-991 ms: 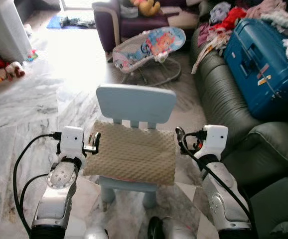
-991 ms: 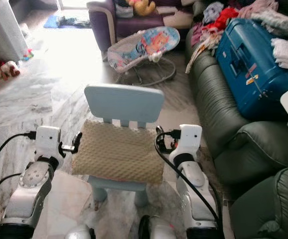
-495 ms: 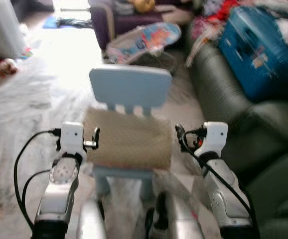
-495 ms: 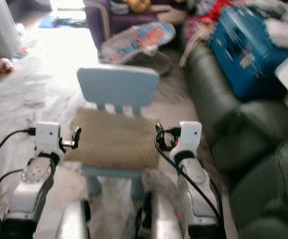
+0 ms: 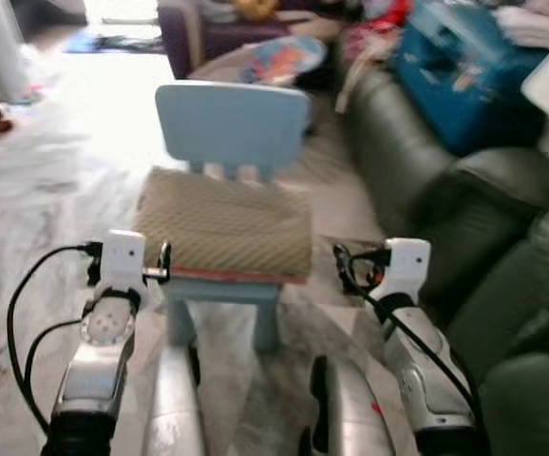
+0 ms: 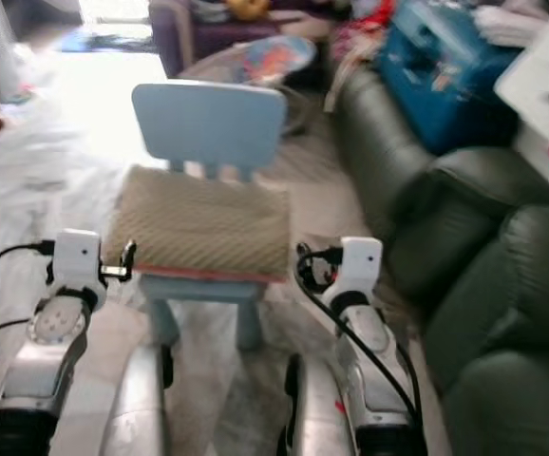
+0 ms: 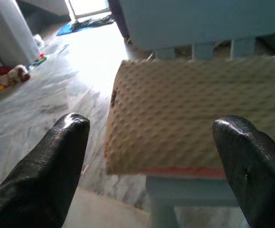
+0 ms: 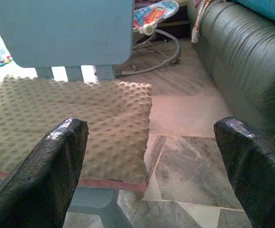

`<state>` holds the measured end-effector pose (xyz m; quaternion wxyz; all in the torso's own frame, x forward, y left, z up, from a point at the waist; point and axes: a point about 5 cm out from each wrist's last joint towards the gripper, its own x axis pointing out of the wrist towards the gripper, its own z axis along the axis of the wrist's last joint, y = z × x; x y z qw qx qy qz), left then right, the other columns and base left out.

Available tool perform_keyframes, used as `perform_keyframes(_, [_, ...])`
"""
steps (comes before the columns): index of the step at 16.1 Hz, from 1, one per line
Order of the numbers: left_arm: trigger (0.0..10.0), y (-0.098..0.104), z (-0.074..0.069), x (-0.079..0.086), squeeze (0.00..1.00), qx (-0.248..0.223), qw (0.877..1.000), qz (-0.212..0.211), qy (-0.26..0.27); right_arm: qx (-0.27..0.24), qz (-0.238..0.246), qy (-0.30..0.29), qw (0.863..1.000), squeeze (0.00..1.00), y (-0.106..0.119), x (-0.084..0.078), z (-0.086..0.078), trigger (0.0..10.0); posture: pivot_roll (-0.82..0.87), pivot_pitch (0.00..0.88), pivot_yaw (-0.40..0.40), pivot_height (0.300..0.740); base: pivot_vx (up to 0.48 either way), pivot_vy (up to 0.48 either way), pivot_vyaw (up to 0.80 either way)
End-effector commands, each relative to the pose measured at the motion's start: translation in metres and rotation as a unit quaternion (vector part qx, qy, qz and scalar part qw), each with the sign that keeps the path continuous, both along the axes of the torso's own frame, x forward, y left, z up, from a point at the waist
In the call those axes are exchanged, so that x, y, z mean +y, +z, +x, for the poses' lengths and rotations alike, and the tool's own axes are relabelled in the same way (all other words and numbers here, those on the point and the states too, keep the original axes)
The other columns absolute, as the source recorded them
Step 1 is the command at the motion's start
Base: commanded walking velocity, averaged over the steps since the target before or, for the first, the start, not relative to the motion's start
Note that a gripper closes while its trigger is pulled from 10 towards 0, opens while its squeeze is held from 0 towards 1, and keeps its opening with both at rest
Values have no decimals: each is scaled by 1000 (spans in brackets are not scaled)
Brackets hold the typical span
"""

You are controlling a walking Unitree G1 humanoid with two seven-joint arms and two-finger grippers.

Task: Move the pillow to the sofa

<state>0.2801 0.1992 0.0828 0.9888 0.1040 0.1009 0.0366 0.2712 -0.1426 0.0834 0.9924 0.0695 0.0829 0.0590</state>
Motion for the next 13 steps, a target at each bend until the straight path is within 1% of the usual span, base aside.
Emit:
perform_keyframes(1, [10000, 3, 2, 1, 0, -7, 1000, -9, 7, -12, 9, 9, 1000, 0, 5, 1, 4, 10000, -21, 63, -58, 596, 0, 0, 0])
perform_keyframes(4, [10000, 4, 3, 0, 0, -10, 1000, -3, 5, -19, 6, 17, 1000, 0, 6, 2, 3, 10000, -24, 59, -59, 596, 0, 0, 0])
perform_keyframes(7, [10000, 4, 4, -1, 0, -12, 1000, -1, 5, -27, 11, 26, 999, 0, 8, 2, 2, 10000, -29, 61, -57, 596, 0, 308, 0])
perform_keyframes(11, [10000, 3, 3, -2, 0, -10, 1000, 10, -3, -36, 12, 30, 999, 0, 11, 3, 2, 10000, -31, 64, -57, 596, 284, 388, 611])
perform_keyframes(13, [10000, 3, 3, -4, 0, -12, 1000, 8, -14, -39, 12, 26, 999, 0, 13, 3, 3, 10000, -31, 64, -57, 596, 347, 330, 0])
